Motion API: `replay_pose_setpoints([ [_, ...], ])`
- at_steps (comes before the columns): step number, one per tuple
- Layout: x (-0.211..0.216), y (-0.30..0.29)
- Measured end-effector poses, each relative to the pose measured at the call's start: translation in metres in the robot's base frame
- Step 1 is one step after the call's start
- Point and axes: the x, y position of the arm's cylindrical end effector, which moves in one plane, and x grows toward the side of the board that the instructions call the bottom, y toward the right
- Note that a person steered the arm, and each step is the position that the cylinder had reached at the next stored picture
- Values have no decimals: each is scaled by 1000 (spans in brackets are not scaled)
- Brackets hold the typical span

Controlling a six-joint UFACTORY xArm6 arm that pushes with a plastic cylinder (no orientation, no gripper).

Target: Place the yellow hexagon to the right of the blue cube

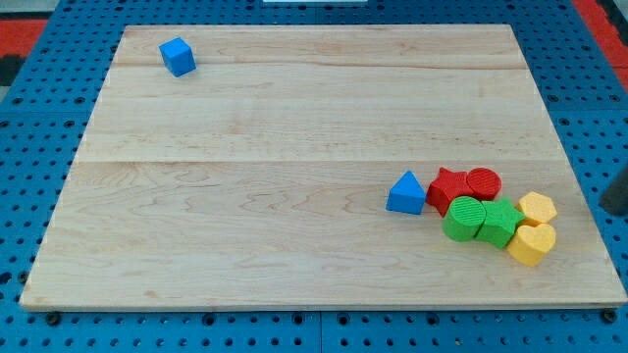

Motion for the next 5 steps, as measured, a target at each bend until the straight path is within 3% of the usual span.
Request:
replay_pose_setpoints([
  [3,32,-62],
  [5,-18,-78],
])
